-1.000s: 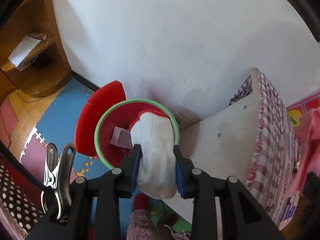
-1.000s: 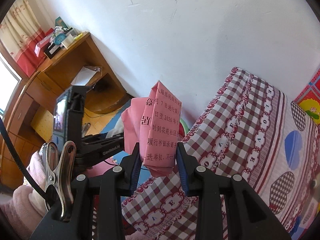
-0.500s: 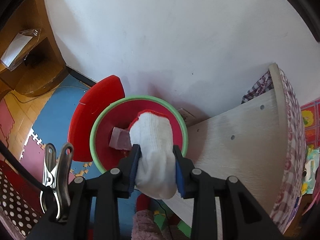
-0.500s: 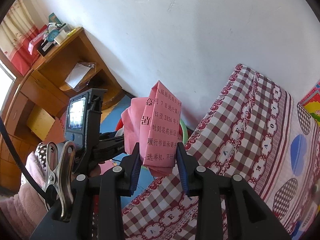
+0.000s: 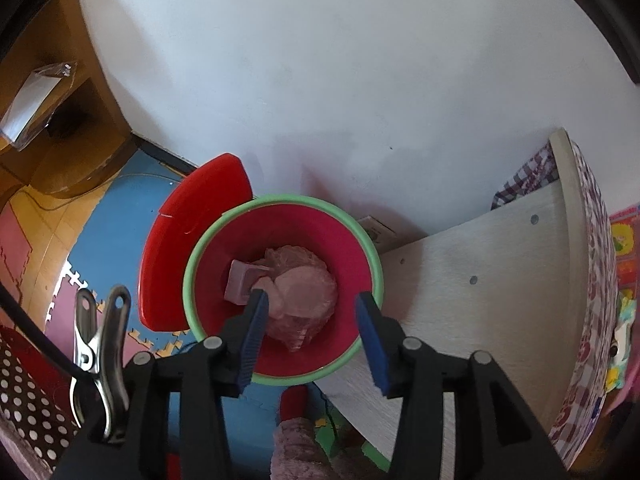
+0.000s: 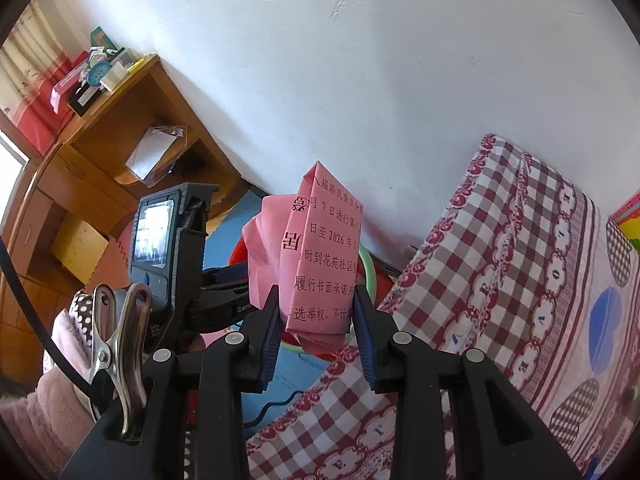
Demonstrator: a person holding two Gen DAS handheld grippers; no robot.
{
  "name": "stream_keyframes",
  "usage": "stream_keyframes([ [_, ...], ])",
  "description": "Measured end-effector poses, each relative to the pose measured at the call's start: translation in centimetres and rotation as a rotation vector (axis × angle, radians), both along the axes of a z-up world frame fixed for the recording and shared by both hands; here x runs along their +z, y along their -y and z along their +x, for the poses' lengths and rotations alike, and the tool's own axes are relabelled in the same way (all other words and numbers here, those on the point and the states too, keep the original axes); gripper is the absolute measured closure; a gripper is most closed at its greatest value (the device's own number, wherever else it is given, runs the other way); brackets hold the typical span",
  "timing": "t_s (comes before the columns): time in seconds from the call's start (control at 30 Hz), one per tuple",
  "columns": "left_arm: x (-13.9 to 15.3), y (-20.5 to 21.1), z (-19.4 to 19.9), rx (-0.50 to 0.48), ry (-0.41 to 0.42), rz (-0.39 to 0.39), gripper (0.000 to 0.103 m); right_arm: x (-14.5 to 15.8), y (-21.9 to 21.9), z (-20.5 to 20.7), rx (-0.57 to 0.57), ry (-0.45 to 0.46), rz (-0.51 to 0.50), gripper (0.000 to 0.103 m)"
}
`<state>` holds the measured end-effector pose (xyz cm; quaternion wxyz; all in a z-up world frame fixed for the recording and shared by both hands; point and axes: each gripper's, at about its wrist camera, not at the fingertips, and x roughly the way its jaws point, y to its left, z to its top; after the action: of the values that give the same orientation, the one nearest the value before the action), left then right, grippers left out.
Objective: Collect trash
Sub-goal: 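Open right tool over the red bucket to drop the pink paper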
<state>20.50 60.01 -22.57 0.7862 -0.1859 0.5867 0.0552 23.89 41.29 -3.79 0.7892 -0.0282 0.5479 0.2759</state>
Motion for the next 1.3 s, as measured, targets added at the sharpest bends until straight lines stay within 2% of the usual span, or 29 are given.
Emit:
stream_keyframes([
  [0.53, 3.0, -3.9, -3.6, 0.126, 0.012, -0.006, 0.056, -3.5, -6.3, 1.7, 0.066, -0.052, -0.034, 0.068],
  [0.73, 3.2, -4.9, -4.8, 0.171, 0.006, -0.003, 0.056, -4.9, -8.0, 2.1, 0.079, -0.061, -0.057, 0.066],
  [0.97, 3.3, -5.3, -5.4, 0.18, 0.003, -0.005, 0.056, -6.4, -8.9, 2.5, 0.09, -0.076, -0.059, 0.061],
  [1.23, 3.3, -5.6, -5.8, 0.188, 0.009, -0.009, 0.056, -6.9, -8.7, 2.2, 0.095, -0.045, -0.079, 0.047],
  [1.3, 3.4, -5.5, -5.9, 0.186, 0.01, -0.009, 0.056, -6.9, -8.7, 2.2, 0.092, -0.04, -0.076, 0.041],
])
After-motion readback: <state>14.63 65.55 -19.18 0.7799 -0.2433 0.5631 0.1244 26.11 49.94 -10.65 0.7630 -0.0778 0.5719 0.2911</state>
